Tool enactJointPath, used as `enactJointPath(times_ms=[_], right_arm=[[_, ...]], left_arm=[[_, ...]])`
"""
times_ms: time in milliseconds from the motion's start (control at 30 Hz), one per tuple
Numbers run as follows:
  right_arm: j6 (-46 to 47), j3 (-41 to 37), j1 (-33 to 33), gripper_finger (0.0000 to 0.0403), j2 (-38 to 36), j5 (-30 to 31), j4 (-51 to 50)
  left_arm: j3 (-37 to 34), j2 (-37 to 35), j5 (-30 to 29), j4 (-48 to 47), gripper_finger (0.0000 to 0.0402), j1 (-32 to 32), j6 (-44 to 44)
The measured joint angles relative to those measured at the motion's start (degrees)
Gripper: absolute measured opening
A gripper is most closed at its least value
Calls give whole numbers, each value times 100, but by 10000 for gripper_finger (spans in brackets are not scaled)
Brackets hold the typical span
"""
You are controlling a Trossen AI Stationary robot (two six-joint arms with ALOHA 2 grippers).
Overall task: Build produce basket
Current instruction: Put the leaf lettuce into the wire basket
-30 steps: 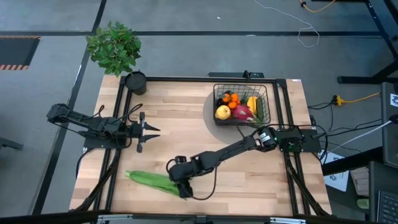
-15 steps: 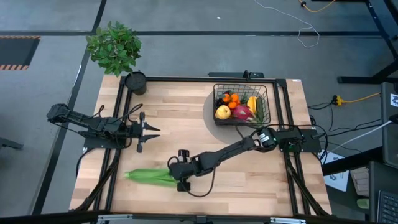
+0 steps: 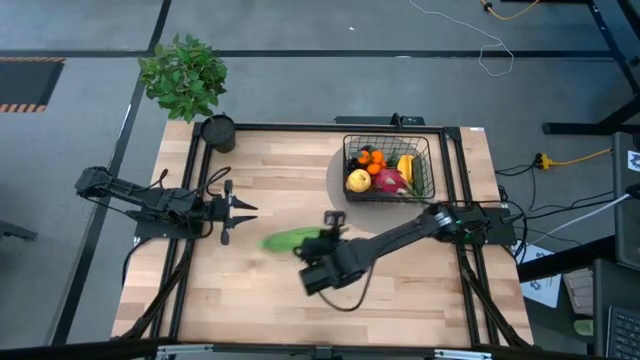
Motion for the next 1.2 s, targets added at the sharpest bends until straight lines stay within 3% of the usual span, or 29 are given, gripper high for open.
enactJointPath(times_ms=[133, 500, 800, 900, 1200], right_arm=[[947, -291, -11, 0, -729, 54, -771], [712, -413, 139, 0, -2721, 1203, -698], [887, -500, -80, 0, -4089, 1449, -691], [1162, -1006, -193, 0, -4566, 1435, -687], [2558, -3974, -639, 0, -6399, 1260, -712]], left_arm=[[-1, 0, -6, 2, 98, -1, -42], [-2, 0, -13, -15, 98, 0, -50], [0, 0, -22, -20, 98, 0, -50], [0, 0, -20, -20, 98, -1, -50], [-1, 0, -19, -22, 98, -2, -105]])
